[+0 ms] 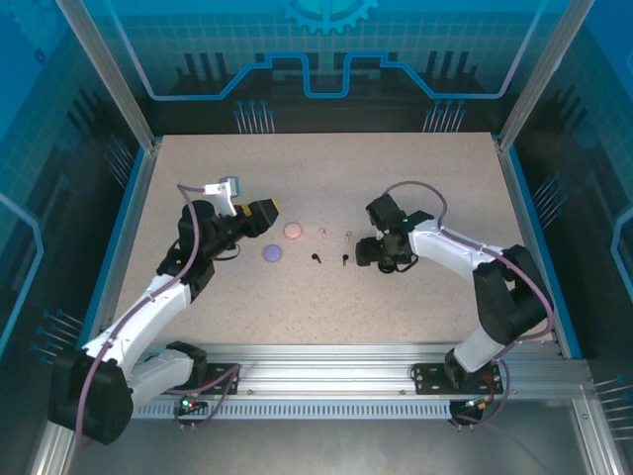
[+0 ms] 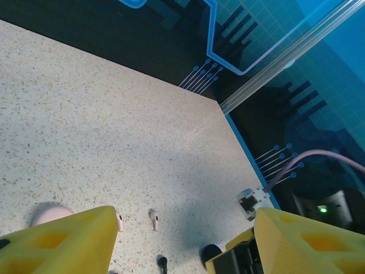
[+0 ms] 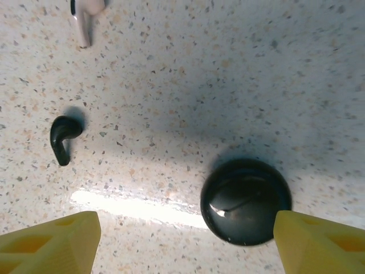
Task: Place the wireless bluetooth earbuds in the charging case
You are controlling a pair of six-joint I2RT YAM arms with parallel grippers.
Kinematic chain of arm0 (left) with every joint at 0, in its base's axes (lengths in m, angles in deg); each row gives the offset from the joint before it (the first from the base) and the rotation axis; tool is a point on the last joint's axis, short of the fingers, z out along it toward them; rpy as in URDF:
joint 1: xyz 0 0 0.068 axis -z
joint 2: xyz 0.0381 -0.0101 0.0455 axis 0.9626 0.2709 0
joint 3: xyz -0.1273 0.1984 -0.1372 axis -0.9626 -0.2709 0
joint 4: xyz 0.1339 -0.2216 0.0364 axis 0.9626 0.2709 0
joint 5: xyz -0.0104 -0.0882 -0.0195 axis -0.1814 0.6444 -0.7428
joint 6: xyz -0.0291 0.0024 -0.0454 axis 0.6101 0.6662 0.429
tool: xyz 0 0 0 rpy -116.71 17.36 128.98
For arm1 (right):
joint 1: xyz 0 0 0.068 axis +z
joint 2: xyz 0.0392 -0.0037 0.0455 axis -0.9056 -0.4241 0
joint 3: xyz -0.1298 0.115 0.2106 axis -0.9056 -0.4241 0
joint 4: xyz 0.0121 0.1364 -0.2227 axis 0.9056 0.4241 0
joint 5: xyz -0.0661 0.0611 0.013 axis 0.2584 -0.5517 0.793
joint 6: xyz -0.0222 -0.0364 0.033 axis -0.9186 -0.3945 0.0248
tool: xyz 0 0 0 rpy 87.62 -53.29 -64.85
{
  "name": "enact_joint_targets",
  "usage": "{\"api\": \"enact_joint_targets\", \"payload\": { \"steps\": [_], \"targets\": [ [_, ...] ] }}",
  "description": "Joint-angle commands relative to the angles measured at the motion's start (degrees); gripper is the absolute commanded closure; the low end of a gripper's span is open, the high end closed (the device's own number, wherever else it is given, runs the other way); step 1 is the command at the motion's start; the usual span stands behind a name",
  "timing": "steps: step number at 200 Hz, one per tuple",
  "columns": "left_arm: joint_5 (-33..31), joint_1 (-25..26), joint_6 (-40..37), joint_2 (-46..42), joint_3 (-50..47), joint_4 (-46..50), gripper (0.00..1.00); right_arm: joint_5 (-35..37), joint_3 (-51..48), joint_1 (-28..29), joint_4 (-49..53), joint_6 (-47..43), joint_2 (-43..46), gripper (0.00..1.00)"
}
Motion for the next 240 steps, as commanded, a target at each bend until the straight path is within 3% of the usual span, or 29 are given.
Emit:
{"api": "enact_joint_targets", "payload": {
  "steps": [1, 68, 167, 240],
  "targets": [
    [0.6, 0.6, -1.1, 0.3, 1.0, -1.4, 0.33, 3.5, 0.7, 0.7, 3.3, -1.6, 2.8, 0.18],
    [1.1, 0.9, -1.5, 0.2, 1.1, -1.3, 0.33, 1.1, 7.1, 0.3, 8.2, -18.5, -5.3, 0.19],
    [1.6, 1.0, -2.5, 0.0, 2.0, -0.9, 0.32, 3.4, 7.8, -1.3, 9.3, -19.7, -11.7, 0.19],
    [1.9, 0.9, -2.6, 0.4, 2.0, -1.5, 0.32, 0.9, 8.2, -2.6, 8.1, -19.9, -14.2, 0.28]
  ]
}}
